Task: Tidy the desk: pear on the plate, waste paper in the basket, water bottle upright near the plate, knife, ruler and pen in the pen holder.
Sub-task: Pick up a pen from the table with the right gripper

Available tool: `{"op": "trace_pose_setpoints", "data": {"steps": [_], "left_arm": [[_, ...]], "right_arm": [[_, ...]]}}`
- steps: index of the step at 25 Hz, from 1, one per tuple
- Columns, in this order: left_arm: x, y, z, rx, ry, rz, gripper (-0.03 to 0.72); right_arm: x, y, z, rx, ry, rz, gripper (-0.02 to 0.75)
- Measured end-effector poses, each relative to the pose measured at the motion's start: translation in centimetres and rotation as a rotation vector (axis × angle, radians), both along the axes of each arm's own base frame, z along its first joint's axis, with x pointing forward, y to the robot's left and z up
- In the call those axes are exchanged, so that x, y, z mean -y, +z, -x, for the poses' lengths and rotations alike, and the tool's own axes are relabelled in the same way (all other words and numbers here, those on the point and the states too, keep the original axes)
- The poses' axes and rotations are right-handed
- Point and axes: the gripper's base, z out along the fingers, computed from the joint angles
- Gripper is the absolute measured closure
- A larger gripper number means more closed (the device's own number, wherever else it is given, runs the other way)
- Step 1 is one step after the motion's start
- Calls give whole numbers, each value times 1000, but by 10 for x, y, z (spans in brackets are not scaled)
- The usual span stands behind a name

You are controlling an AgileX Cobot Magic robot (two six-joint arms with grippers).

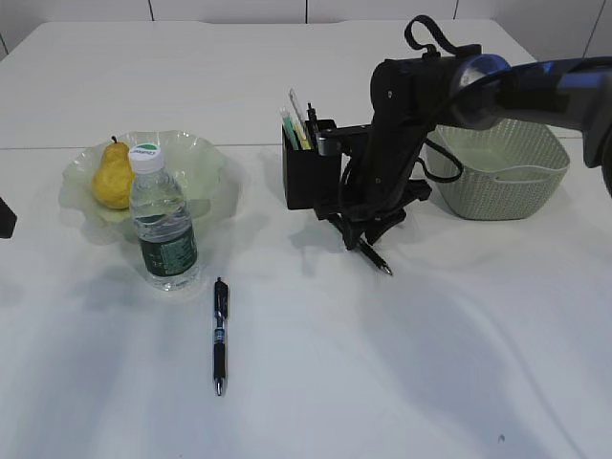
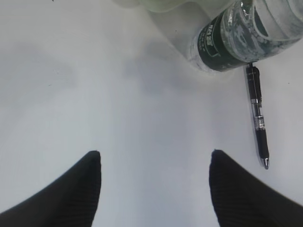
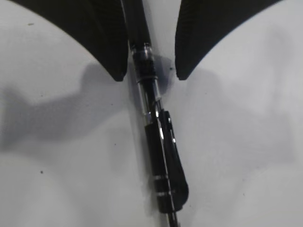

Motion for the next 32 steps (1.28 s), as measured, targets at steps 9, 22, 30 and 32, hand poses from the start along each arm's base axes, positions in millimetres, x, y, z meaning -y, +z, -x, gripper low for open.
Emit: {"op": "trace_pose_setpoints", "data": {"steps": [9, 22, 30, 32], "left_arm": [[0, 0, 0, 2, 0, 0, 182], [0, 0, 0, 2, 0, 0, 182], [0, 0, 0, 2, 0, 0, 182], [0, 0, 0, 2, 0, 0, 182]], "right_arm": [[-1, -5, 0, -12, -2, -2, 493], [-1, -5, 0, -14, -3, -4, 667], [-3, 3, 5, -43, 23, -33, 668], [-2, 16, 7, -34, 31, -35, 669]]}}
